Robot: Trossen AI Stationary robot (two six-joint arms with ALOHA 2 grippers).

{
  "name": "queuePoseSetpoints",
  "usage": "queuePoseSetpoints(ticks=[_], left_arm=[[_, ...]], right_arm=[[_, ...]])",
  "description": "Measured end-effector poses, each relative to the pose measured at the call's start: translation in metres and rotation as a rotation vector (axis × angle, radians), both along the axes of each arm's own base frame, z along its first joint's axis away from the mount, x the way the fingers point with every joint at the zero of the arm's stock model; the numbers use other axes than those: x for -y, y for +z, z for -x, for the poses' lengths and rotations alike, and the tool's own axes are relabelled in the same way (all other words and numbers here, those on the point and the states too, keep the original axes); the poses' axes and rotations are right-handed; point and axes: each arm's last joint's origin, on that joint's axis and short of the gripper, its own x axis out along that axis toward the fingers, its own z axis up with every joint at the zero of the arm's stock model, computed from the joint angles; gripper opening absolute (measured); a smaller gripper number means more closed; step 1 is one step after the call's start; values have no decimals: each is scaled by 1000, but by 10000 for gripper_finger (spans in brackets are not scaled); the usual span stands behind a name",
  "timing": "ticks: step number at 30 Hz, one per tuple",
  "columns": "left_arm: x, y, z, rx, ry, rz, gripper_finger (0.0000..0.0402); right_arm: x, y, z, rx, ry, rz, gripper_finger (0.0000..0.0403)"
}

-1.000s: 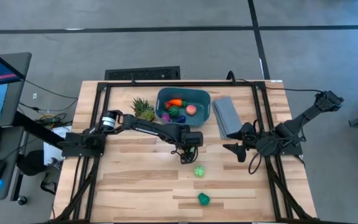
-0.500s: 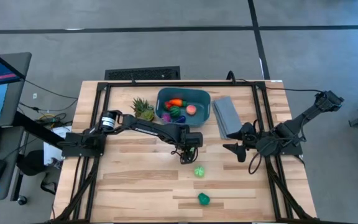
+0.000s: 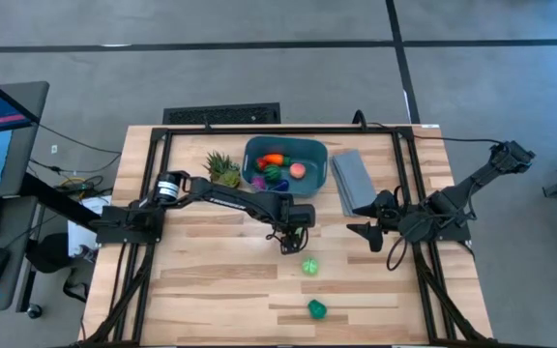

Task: Pick and placing Produce into tupperware
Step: Put the pear into the blue bin

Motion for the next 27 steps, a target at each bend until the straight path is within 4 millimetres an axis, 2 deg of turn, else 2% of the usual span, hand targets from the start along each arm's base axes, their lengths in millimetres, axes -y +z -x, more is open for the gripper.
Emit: queuePoseSetpoints(ticks=[4,17,22,27], left_arm=[[3,11,-1,10,-6,1,248],[12,65,-9,131,-52,-11,248],[10,86,-8,157,-47,-73,248],[6,99,-5,166,-44,-159,237]], right_arm=[[0,0,0,-2,0,1,329],[0,-1,0,-12,13,-2,329],[0,-1,0,-13,14,-3,329],[0,-1,0,-10,15,-6,329]])
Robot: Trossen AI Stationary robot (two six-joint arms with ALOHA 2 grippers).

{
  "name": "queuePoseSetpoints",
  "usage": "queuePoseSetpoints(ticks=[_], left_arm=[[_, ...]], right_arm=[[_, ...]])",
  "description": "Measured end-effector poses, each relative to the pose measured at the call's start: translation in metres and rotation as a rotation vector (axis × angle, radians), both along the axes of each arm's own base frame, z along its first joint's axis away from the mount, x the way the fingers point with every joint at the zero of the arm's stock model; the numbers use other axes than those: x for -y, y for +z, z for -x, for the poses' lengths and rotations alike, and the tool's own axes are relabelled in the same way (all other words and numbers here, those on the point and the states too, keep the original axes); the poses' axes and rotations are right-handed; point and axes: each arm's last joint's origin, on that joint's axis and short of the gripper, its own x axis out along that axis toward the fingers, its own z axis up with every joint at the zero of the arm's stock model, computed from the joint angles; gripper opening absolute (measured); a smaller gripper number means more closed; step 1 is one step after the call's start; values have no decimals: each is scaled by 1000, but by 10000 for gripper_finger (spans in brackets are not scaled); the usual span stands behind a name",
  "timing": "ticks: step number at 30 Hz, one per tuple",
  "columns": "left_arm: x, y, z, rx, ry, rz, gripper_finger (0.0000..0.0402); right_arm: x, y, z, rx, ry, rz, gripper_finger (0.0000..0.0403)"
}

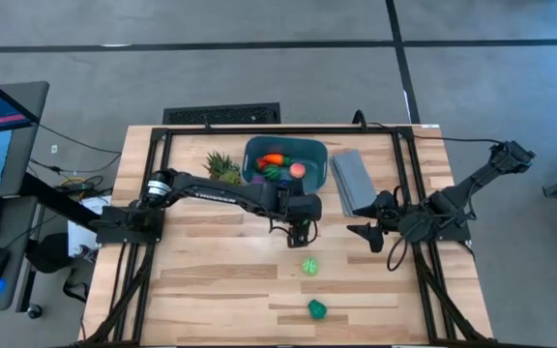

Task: Pick and placing Produce into tupperware
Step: Put the pear into the blue bin

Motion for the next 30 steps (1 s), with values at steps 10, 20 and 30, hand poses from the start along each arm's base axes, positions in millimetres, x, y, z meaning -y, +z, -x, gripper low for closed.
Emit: queuePoseSetpoints(ticks=[10,20,30], left_arm=[[-33,12,11,-48,80,-103,223],[-89,16,20,-101,147,-176,223],[-147,15,31,-111,220,-134,223]], right_arm=[[0,0,0,4,0,-3,329],[0,1,0,8,1,-7,329],[0,1,0,7,3,-7,329]])
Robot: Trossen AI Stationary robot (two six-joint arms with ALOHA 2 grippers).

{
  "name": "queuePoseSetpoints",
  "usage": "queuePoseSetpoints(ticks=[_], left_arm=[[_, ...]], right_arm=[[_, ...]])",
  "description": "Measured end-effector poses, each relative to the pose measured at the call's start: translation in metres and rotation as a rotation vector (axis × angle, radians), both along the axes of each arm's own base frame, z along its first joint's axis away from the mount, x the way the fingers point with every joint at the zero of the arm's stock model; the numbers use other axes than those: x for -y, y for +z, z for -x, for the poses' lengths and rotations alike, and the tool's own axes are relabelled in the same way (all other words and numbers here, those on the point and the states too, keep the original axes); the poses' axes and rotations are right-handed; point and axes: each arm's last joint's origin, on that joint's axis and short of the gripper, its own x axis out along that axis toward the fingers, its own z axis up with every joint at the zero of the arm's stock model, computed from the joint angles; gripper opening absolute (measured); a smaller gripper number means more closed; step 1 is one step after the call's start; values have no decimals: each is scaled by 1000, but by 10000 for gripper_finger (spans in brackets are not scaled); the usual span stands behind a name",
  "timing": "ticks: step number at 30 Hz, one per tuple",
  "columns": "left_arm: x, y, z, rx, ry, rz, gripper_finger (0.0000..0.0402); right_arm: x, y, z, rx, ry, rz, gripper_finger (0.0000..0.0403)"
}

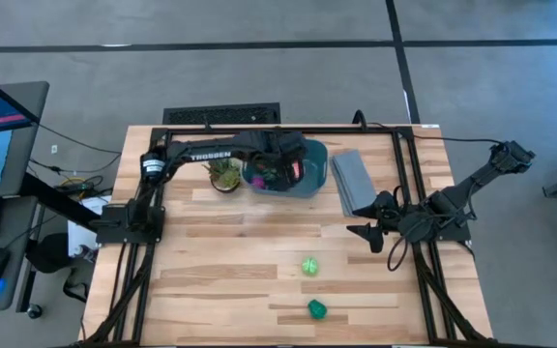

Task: Pick and placing Produce into tupperware
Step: Put the pear into the blue bin

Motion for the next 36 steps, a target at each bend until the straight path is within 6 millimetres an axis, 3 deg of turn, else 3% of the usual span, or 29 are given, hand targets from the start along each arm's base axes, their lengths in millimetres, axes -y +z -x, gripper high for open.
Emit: queuePoseSetpoints(ticks=[11,23,36], left_arm=[[-33,-1,5,63,35,70,223],[-34,-30,6,60,44,116,223],[-35,-34,2,129,52,145,223]], right_arm=[[0,-1,1,-11,-2,8,329],[1,-1,1,-12,-3,10,329],[1,-1,1,-11,-4,10,329]])
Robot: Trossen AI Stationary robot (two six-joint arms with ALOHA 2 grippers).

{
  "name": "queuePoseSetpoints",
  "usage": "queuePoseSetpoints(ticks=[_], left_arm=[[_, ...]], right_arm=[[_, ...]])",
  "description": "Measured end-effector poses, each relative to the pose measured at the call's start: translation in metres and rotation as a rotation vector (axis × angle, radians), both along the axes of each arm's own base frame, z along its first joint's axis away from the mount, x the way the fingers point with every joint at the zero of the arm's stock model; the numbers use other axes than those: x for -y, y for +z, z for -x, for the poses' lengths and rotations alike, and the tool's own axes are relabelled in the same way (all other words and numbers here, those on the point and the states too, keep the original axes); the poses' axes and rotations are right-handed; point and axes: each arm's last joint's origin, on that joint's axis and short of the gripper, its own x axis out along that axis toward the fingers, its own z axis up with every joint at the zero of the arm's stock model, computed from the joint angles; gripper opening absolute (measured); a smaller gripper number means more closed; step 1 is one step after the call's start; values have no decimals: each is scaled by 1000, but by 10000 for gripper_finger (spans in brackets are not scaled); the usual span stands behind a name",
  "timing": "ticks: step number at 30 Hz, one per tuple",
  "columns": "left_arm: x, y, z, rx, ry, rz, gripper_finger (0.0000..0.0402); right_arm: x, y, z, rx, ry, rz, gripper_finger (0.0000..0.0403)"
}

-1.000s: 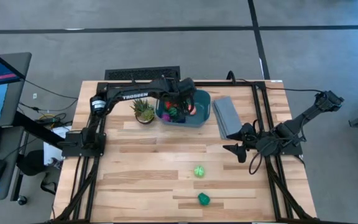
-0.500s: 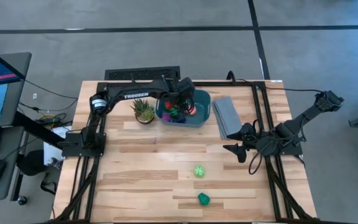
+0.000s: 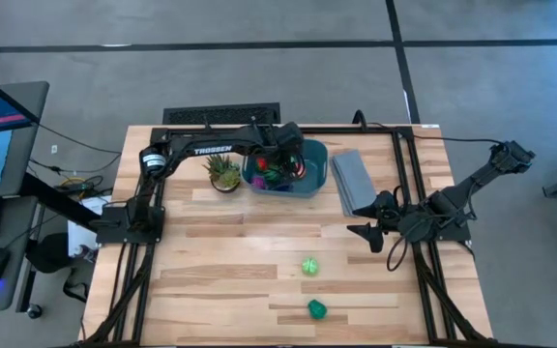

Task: Pick and placing Produce into tupperware
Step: Put the pear into the blue bin

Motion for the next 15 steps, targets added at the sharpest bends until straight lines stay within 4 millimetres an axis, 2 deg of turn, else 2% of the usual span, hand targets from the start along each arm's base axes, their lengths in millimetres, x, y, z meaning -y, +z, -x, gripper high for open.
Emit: queuePoseSetpoints(ticks=[15], left_arm=[[0,0,0,6,3,17,223]], right_arm=[[0,0,0,1,0,-1,329]])
